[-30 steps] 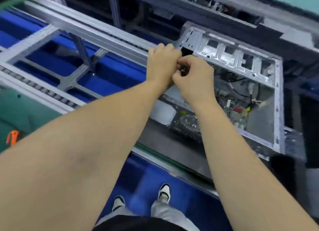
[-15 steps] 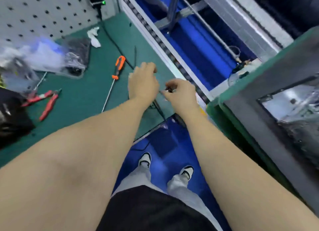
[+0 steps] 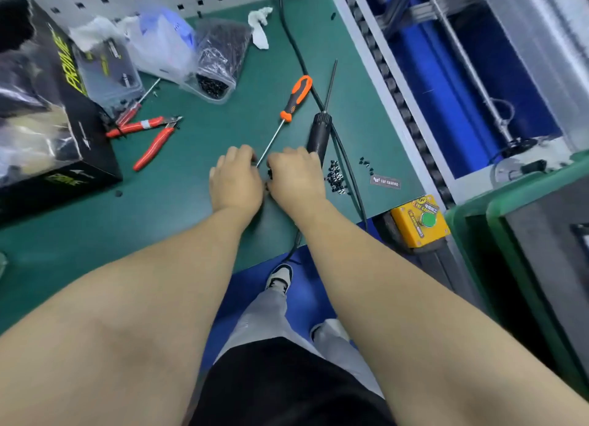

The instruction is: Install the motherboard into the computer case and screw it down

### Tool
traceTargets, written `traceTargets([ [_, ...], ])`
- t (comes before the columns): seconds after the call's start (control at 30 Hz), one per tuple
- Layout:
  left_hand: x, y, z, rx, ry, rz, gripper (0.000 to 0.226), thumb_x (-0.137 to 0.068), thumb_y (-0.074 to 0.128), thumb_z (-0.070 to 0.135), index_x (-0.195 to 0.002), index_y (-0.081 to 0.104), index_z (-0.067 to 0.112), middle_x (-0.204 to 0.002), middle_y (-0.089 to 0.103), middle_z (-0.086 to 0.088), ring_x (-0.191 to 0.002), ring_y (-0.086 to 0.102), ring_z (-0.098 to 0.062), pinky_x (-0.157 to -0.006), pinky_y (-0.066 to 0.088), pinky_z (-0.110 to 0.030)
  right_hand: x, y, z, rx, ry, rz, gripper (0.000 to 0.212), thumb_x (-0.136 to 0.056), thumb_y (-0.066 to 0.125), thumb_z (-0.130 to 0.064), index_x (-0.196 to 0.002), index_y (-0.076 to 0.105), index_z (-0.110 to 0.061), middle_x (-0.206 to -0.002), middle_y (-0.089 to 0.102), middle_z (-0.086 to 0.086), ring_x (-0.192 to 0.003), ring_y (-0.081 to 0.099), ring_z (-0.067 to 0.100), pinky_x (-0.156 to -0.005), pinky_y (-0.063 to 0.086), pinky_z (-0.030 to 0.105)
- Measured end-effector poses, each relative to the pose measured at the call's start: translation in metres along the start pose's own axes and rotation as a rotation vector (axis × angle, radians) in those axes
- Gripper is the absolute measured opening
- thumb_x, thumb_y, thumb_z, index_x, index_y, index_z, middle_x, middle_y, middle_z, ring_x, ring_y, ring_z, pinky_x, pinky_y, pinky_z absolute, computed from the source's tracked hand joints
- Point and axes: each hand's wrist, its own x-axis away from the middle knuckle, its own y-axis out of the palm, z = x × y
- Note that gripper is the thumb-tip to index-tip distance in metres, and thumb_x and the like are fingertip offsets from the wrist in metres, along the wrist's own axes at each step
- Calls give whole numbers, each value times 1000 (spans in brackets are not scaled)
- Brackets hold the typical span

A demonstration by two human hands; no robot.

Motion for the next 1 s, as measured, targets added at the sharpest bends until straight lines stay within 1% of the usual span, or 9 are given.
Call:
traceTargets([
  [0.17,-6,-2,17,55,51,6,23,-90,43,7,-104,60,11,-108,60,-13,-100,51,-34,-87,37,-43,8,3,4,50,14,-53,22,-95,48,-8,-106,65,-18,-109,64,5,-110,52,31,-93,33,43],
  [0.33,-22,-6,71,23,225,-21,21,-92,42,11,-103,60,10,-107,60,-12,-100,51,-34,-88,37,-43,18,-29,46,-187,107,38,21,-95,51,-11,-110,65,-14,-112,59,7,-112,49,32,-89,33,40],
  [0.47,-20,12,170,99,431,-104,17,-93,42,16,-98,58,11,-104,61,-10,-98,52,-32,-85,38,-42,58,-67,129,-408,407,237,30,-101,54,-22,-127,65,-12,-121,63,10,-111,57,30,-93,44,40],
  [0.53,0,27,225,146,553,-190,15,-91,43,19,-95,56,14,-98,61,-7,-91,52,-31,-79,41,-41,93,-77,172,-541,629,309,31,-101,57,-27,-126,65,-11,-117,66,9,-104,61,28,-82,48,38],
  [0.63,38,46,269,158,675,-317,9,-89,45,20,-91,53,16,-91,60,-3,-85,53,-30,-74,47,-43,135,-71,212,-638,856,124,38,-98,62,-39,-118,64,-7,-114,67,14,-103,63,34,-74,47,36],
  [0.73,51,59,262,56,746,-408,15,-90,45,20,-100,55,16,-92,59,-3,-84,55,-31,-70,48,-43,151,-54,218,-745,947,-66,32,-99,59,-41,-103,56,-9,-114,67,22,-93,67,36,-82,58,46],
  [0.87,41,64,221,-48,708,-490,21,-94,43,23,-111,55,17,-103,61,-2,-93,58,-29,-78,49,-43,148,-36,215,-798,1017,-51,33,-98,60,-41,-116,53,-14,-107,67,16,-94,69,36,-84,60,50],
  [0.93,38,66,207,-94,669,-526,23,-97,42,25,-114,54,18,-111,61,-2,-97,58,-28,-81,49,-41,144,-30,213,-829,1056,-14,33,-96,65,-40,-111,50,-15,-102,66,14,-87,71,35,-78,62,51],
  [1.0,39,67,200,-100,611,-559,21,-97,39,27,-112,53,20,-112,61,-2,-96,58,-28,-82,50,-42,141,-25,213,-884,1110,1,33,-95,68,-40,-102,46,-17,-93,65,11,-71,72,30,-63,64,45],
])
